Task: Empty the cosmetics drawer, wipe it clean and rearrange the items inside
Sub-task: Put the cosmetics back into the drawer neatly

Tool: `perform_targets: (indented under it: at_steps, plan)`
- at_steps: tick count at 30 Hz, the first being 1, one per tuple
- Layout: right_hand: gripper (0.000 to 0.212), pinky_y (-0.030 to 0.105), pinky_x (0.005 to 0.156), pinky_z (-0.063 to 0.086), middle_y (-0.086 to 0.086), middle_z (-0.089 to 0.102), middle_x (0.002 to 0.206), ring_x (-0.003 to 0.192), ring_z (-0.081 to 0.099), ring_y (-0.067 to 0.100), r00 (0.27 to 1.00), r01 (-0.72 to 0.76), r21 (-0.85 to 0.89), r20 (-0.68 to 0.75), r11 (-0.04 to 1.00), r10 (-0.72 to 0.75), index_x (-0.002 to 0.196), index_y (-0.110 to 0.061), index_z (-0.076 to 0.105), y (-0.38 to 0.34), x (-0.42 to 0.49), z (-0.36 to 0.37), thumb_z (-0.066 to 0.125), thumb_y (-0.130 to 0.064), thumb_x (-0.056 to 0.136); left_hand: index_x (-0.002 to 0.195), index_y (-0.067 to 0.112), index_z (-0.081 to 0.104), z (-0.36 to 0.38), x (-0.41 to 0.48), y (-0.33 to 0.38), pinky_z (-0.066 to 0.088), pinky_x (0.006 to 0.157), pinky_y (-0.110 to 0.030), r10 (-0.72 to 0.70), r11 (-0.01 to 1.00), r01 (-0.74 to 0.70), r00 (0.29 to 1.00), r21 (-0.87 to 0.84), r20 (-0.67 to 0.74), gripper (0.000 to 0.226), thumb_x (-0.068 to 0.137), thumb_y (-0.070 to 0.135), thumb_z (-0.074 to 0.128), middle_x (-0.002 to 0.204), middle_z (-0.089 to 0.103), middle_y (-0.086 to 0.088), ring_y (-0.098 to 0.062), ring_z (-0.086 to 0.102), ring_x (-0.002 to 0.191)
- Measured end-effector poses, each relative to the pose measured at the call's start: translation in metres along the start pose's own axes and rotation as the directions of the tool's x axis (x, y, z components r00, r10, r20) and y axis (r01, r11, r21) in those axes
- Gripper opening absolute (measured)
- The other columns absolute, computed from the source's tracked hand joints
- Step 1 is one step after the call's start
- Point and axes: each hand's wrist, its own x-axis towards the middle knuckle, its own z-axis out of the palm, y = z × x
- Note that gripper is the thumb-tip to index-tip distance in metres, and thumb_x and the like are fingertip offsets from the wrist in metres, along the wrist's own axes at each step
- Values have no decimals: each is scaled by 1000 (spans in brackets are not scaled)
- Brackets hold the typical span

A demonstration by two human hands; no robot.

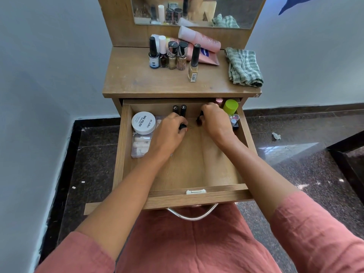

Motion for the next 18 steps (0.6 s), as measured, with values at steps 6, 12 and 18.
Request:
perform_targets:
  at_steps: [6,12,18]
  plan:
    - [19,38,68,44,20,56,109,97,59,38,999,26,-38,-33,999,-28,103,3,56,-3,-1,1,43,3,89,106,8,65,0,-1,-1,46,82,-35,0,1000,0,1000,-8,-9,21,87,11,57,113,60,-8,-24,56,103]
    - [15,35,65,37,20,56,108,96,58,39,999,-1,57,-52,998,4,99,2,54,-2,-5,1,45,3,88,106,9,65,0,-1,0,45,82,-31,11,999,-13,999,-36,-42,21,87,11,58,112,60,-6,-21,56,102]
    - [15,39,72,43,20,60,107,98,57,39,995,-27,138,-94,990,41,99,3,56,-6,-8,-13,48,-5,90,98,8,67,-10,7,6,49,83,-31,34,984,-63,985,-168,-171,16,84,8,60,101,64,-6,-18,60,94]
